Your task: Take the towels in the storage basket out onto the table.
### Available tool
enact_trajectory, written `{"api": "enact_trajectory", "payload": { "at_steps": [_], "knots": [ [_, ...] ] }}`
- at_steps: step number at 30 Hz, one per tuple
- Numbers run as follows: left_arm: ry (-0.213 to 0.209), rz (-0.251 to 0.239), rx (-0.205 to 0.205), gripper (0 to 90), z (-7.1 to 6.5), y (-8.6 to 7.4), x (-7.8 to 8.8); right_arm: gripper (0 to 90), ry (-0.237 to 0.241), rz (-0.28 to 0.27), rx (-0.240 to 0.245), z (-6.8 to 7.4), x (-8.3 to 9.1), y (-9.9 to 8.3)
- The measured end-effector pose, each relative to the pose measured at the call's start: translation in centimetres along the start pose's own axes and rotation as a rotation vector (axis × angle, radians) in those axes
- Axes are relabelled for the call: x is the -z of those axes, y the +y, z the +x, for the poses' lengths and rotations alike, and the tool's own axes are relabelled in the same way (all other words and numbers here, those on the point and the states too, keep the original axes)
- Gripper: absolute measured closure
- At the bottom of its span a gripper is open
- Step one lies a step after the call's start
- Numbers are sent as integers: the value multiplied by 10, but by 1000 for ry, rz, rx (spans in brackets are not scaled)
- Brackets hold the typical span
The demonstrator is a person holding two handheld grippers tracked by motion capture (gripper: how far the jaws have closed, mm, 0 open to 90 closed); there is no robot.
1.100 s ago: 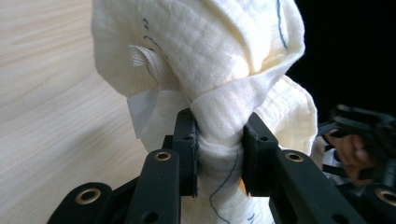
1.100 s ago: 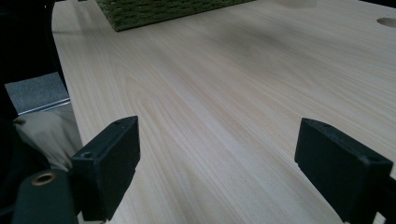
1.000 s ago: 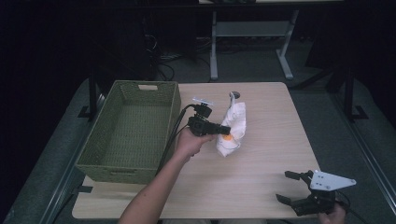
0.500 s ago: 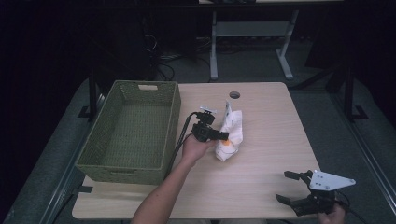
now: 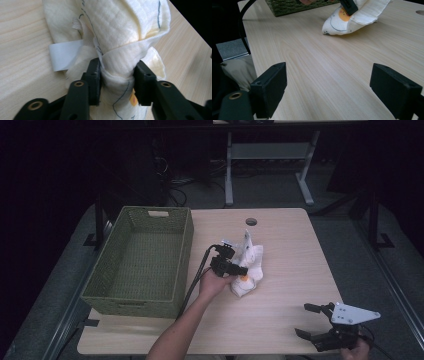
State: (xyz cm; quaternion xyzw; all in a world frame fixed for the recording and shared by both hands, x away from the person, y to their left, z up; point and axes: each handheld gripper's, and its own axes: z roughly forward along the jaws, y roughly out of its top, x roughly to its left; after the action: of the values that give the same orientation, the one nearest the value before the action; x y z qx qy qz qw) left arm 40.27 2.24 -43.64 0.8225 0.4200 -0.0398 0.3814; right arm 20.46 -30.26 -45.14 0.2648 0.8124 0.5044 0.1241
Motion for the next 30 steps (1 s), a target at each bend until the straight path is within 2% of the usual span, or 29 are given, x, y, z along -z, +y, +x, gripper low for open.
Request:
{"api": "enact_trajectory", "payload": {
  "at_steps": [3,6,11,12,14,22,23,30],
  "knots": [
    [4,0,-2,552,-2,0,-2,138,0,0,1,0,0,0],
    [-1,-14,15,509,-2,-2,-2,138,0,-1,3,0,0,0],
    [-13,-37,19,508,-4,-3,2,138,-1,4,2,0,0,0],
    [-19,-36,7,508,-4,-4,3,138,-1,4,3,0,0,1],
    [-29,-51,19,503,-5,-5,5,138,-2,4,6,0,-1,1],
    [-51,-92,2,487,-5,-12,19,138,-3,11,8,0,-3,1],
    [-64,-104,3,484,-5,-15,21,138,-4,11,7,1,-3,1],
    [-72,-114,-13,457,-7,-23,27,138,-5,21,6,2,-4,1]
  ]
}}
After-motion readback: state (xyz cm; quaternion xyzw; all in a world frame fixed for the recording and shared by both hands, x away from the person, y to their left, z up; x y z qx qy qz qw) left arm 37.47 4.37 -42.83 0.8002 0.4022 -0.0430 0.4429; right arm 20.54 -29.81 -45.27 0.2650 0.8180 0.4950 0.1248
